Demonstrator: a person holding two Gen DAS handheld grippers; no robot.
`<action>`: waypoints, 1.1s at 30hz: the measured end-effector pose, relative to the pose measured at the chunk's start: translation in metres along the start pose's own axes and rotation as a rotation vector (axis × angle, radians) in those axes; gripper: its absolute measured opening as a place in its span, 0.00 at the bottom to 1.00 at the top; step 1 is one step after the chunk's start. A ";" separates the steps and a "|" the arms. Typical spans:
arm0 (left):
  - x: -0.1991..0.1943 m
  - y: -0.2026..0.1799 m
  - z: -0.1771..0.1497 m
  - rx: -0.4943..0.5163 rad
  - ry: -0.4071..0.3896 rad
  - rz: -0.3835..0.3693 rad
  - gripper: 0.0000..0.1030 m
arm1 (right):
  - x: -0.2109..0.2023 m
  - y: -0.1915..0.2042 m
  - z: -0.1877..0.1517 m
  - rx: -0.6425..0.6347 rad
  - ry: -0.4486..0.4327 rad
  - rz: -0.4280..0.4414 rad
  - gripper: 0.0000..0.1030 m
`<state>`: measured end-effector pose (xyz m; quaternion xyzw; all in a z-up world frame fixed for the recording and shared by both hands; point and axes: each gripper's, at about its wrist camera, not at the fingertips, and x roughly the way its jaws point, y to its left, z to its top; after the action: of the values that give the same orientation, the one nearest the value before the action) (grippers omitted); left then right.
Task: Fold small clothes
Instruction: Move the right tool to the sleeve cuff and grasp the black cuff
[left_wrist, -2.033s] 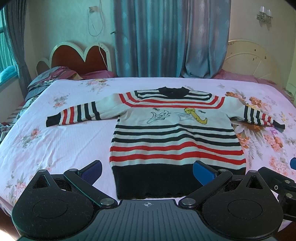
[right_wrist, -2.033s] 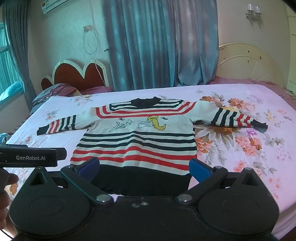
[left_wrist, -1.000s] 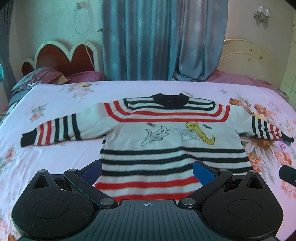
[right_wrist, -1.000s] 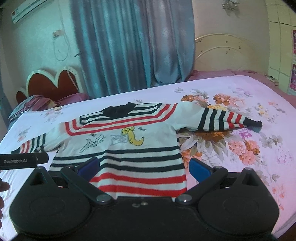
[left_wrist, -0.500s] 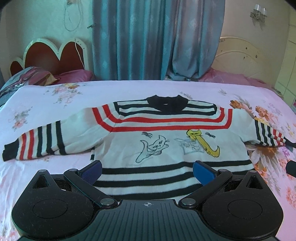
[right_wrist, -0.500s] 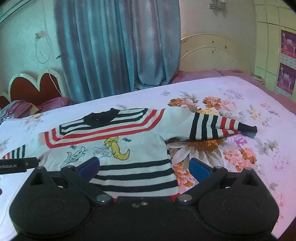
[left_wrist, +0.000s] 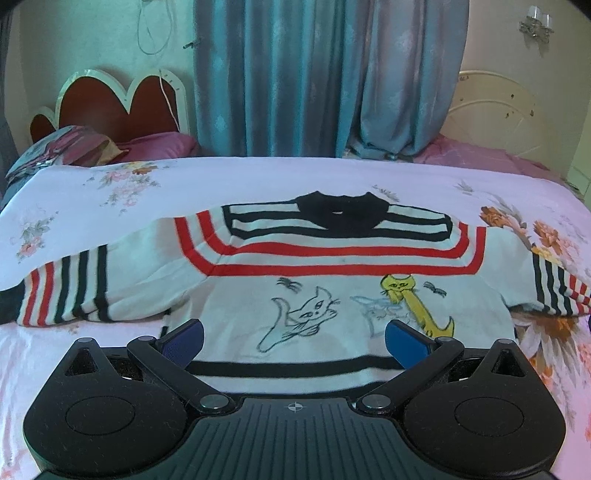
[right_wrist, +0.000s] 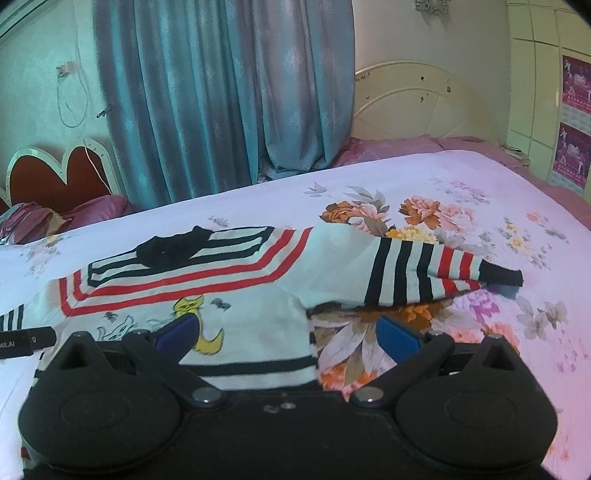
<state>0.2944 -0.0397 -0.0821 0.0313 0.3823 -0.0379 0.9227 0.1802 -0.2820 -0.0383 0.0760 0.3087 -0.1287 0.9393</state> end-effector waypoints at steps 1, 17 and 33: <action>0.003 -0.004 0.001 -0.001 -0.001 -0.002 1.00 | 0.005 -0.004 0.003 -0.002 -0.001 -0.004 0.96; 0.076 -0.096 0.025 0.046 0.038 -0.004 1.00 | 0.102 -0.155 0.021 0.214 0.108 -0.174 0.79; 0.123 -0.135 0.046 0.085 0.043 0.028 1.00 | 0.171 -0.248 0.030 0.467 0.141 -0.187 0.59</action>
<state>0.4009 -0.1842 -0.1408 0.0769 0.3997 -0.0404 0.9125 0.2582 -0.5589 -0.1328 0.2706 0.3409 -0.2771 0.8566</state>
